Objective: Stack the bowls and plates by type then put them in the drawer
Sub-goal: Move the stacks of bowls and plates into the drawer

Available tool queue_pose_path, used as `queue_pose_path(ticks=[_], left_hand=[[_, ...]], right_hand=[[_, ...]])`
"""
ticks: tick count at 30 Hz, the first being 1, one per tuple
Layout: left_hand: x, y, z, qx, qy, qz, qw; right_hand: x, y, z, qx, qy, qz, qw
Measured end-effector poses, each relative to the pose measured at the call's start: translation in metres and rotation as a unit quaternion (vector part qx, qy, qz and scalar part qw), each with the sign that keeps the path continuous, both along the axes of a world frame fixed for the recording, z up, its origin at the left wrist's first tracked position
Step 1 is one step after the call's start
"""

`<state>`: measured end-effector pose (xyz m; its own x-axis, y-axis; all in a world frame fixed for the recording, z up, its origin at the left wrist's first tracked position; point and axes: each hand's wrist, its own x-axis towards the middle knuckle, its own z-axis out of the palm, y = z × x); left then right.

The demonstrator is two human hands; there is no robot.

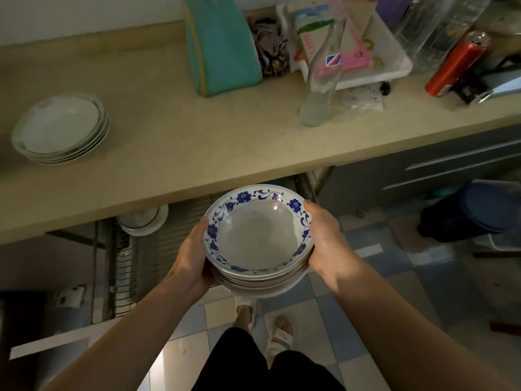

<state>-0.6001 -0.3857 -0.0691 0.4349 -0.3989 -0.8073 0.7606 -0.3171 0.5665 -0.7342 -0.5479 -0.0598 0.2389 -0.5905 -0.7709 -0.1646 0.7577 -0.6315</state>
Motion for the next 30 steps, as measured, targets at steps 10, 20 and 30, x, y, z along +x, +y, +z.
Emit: queue_pose_path(ticks=[10, 20, 30], left_hand=[[0.028, -0.020, -0.032, 0.047, 0.057, 0.035, 0.997], [0.054, -0.042, -0.077, 0.065, 0.145, 0.020, 0.987], [0.052, -0.073, -0.136, 0.049, 0.070, 0.007, 0.996]], right_hand=[[0.038, -0.028, -0.020, 0.000, 0.059, 0.061, 0.996], [0.061, -0.050, -0.058, -0.016, 0.126, 0.144, 0.981], [0.043, -0.069, -0.108, 0.046, 0.111, 0.044, 0.992]])
